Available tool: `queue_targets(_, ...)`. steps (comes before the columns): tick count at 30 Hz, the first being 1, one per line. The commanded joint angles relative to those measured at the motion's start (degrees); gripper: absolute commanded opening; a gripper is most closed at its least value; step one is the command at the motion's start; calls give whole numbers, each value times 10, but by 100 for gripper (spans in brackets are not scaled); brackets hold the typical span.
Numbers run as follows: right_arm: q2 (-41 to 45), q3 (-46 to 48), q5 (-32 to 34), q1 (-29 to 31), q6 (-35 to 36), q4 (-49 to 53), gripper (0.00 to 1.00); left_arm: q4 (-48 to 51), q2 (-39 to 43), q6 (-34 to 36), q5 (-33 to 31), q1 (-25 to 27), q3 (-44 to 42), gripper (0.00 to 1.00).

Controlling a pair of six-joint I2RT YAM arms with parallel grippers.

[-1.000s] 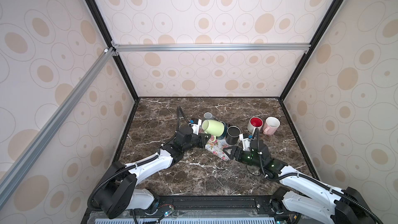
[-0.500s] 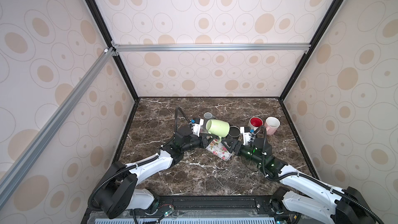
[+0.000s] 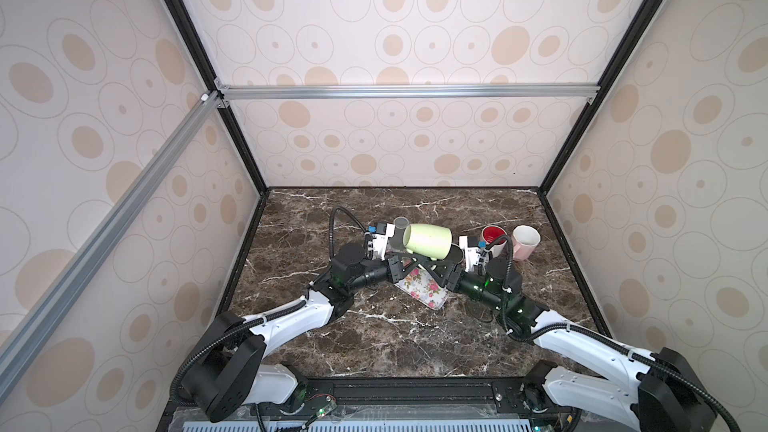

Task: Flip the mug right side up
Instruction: 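Tilt the light green mug toward the right gripper while the right gripper approaches its opening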

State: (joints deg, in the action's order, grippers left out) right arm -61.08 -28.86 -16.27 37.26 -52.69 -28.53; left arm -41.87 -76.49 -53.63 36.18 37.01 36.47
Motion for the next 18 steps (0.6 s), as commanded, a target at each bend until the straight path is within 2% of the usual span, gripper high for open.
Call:
queue_targets(1, -2, -15, -3, 6, 0, -32, 47, -112, 22, -28, 32, -2, 4, 0)
queue_targets(8, -11, -17, -5, 6, -1, -57, 29, -106, 19, -22, 41, -1, -1, 0)
queue_targets(12, -14, -16, -10, 6, 0, -78, 23, -97, 20, -19, 43, -2, -1, 0)
queue_targets(18, -22, -15, -18, 7, -7, -102, 22, -102, 8, -19, 42, -1, -9, 0)
